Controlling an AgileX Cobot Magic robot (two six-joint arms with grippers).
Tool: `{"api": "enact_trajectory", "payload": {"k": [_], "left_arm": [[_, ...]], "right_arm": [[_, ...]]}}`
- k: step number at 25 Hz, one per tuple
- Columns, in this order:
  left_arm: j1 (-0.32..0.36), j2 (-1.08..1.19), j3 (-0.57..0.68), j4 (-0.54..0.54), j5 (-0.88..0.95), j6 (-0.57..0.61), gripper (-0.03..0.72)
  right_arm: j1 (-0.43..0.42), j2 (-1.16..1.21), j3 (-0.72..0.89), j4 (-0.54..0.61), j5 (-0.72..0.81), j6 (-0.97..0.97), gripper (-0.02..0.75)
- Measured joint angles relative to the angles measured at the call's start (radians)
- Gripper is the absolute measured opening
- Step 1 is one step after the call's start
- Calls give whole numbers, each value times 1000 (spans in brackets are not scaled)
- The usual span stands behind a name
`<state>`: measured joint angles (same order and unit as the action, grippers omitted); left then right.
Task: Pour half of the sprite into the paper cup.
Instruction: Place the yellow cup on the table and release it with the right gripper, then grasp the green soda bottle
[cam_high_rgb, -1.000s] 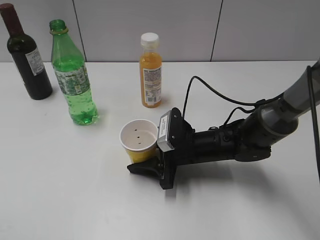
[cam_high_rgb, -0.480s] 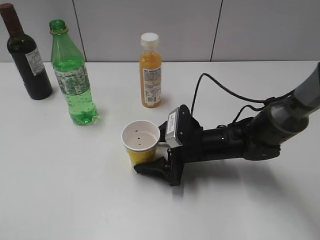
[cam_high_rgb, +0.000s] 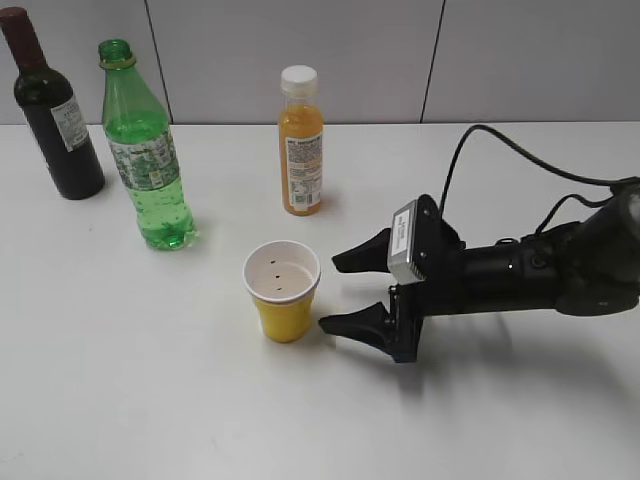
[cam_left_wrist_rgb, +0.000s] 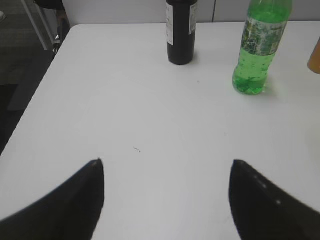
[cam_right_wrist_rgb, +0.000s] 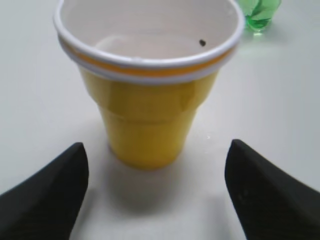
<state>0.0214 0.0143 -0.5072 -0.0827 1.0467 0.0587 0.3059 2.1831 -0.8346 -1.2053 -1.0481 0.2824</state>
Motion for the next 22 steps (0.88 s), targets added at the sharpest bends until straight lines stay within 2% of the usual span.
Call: {"api": "enact_trajectory", "payload": {"k": [7,10,14,19,22], "left_arm": [[0,0,0,0,0,0,589],[0,0,0,0,0,0,589],[0,0,0,0,0,0,589],[0,0,0,0,0,0,589],[0,0,0,0,0,0,589]], "right_arm": [[-66,-125,36,34,100,-4,642],[-82,-176,37,88,170,-5,636],[-83,-246,38,265,292,-5,627],[-85,-335,37,538,439,-10,617],[-85,-378,16,632,574,-13,613]]}}
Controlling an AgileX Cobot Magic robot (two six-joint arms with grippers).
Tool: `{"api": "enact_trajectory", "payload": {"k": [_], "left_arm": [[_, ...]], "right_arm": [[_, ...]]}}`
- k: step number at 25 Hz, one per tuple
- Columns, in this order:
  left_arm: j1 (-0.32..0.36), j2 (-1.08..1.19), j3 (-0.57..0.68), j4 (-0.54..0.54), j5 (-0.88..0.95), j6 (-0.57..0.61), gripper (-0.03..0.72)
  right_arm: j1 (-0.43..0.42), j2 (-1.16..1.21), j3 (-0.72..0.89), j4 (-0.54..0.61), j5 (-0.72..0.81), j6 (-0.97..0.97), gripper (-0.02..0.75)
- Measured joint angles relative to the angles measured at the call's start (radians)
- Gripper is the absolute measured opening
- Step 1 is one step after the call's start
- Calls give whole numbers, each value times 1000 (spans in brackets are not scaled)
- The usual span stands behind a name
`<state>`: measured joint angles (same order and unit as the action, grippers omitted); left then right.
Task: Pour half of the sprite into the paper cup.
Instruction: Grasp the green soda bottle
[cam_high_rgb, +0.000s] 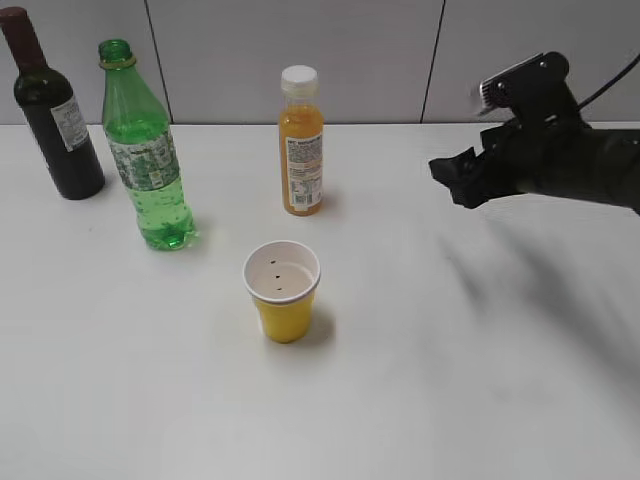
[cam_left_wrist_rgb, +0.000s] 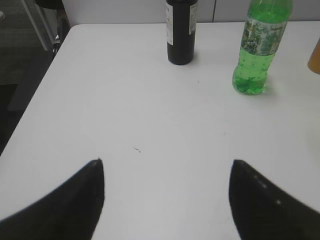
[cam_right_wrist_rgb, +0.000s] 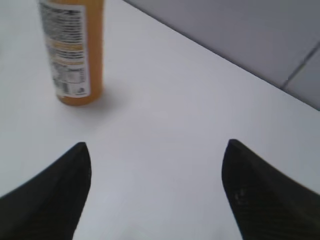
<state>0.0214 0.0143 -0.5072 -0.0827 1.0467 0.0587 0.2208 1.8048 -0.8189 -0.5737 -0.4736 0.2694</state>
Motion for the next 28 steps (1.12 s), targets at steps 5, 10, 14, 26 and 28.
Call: {"api": "enact_trajectory", "payload": {"k": [5,10,14,26,28], "left_arm": [[0,0,0,0,0,0,589],[0,0,0,0,0,0,589],[0,0,0,0,0,0,589],[0,0,0,0,0,0,589],[0,0,0,0,0,0,589]], "right_arm": [[0,-53,-113,161,333,0,605],[0,-61,-317,284,751,0,593],[0,-63,-429,303,938,0,592],[-68,-24,-681,583,1441,-203,592],[-71,-22,-698,581,1514,-208,592]]}}
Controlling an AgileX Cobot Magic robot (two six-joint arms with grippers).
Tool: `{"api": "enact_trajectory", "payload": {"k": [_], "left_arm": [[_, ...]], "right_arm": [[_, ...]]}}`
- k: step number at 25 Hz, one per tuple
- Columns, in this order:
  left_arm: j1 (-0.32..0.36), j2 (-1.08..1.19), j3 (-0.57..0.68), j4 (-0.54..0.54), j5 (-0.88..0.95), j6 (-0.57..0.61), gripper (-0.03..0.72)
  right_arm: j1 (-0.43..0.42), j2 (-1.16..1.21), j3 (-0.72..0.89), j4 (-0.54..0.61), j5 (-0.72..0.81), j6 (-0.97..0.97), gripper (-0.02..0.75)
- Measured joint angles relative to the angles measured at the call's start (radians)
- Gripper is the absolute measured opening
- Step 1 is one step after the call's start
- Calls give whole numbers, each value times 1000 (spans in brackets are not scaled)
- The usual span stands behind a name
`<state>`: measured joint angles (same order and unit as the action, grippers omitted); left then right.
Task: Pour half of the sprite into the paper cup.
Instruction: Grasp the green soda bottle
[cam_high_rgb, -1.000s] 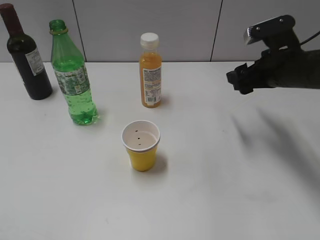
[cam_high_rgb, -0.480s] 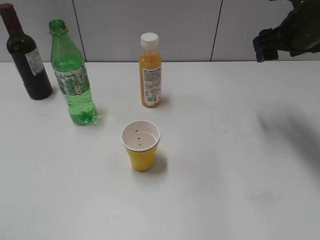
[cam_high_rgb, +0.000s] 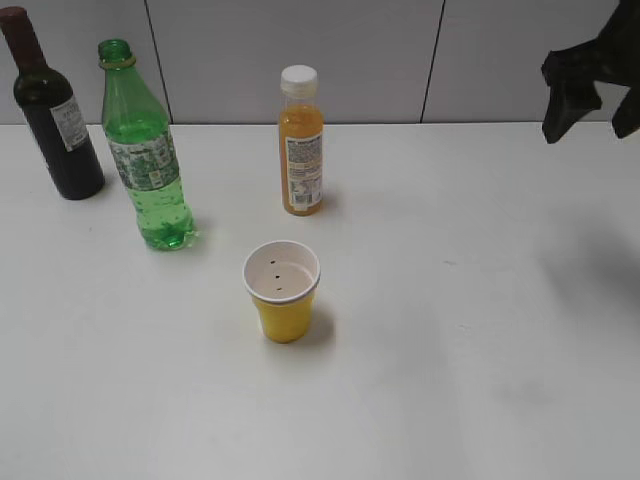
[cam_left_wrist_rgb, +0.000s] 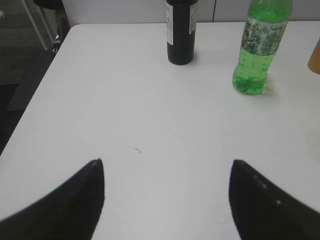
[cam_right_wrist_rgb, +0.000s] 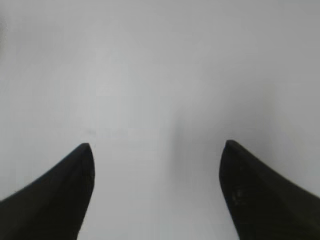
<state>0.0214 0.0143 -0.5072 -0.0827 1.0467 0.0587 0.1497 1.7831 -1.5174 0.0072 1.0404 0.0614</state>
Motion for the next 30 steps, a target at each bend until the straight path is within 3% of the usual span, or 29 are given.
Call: {"api": "enact_trajectory", "payload": {"k": [5,12,21,30], "left_arm": [[0,0,0,0,0,0,589],[0,0,0,0,0,0,589],[0,0,0,0,0,0,589],[0,0,0,0,0,0,589]], "right_arm": [[-2,-1,-5,1,137,-5,592],[-2,-107,53,10,147,-8,590],[-2,-400,359,10,136,-14,589],[-2,-736,692,18,-9,-67,605]]}}
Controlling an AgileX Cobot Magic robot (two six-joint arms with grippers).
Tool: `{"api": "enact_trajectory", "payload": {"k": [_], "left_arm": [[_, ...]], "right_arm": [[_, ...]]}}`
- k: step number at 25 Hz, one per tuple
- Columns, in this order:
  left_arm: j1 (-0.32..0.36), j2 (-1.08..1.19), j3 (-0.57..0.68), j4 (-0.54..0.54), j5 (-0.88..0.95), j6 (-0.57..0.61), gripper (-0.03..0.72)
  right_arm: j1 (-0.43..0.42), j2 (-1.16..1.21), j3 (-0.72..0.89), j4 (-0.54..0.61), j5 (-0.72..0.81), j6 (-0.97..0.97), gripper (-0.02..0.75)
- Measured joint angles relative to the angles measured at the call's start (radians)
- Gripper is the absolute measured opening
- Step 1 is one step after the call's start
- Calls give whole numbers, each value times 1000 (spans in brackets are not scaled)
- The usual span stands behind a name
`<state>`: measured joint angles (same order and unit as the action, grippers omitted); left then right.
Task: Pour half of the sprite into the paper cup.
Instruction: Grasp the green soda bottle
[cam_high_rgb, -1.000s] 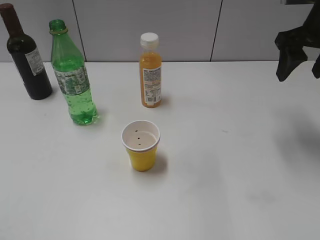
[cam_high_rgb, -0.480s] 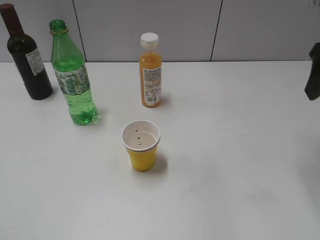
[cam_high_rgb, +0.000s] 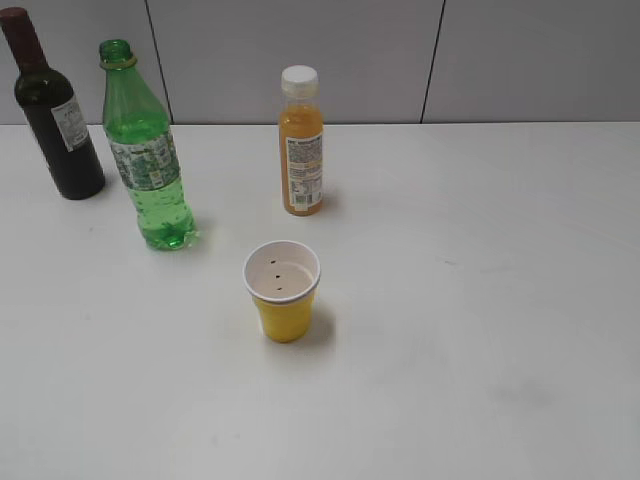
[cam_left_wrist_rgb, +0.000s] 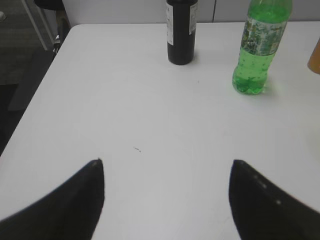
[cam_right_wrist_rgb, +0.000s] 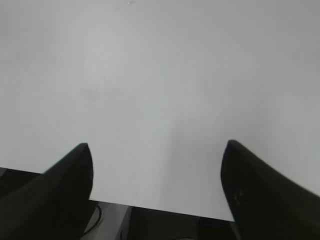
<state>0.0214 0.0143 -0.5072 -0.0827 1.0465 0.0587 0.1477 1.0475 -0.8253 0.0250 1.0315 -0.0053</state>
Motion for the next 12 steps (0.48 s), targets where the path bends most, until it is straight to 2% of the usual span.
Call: {"api": "enact_trajectory", "payload": {"k": [5,12], "left_arm": [[0,0,0,0,0,0,589],[0,0,0,0,0,0,589]], "right_arm": [[0,-188,146,-1,-45,-3,605],[0,-418,260,-2,-61,5,603]]}}
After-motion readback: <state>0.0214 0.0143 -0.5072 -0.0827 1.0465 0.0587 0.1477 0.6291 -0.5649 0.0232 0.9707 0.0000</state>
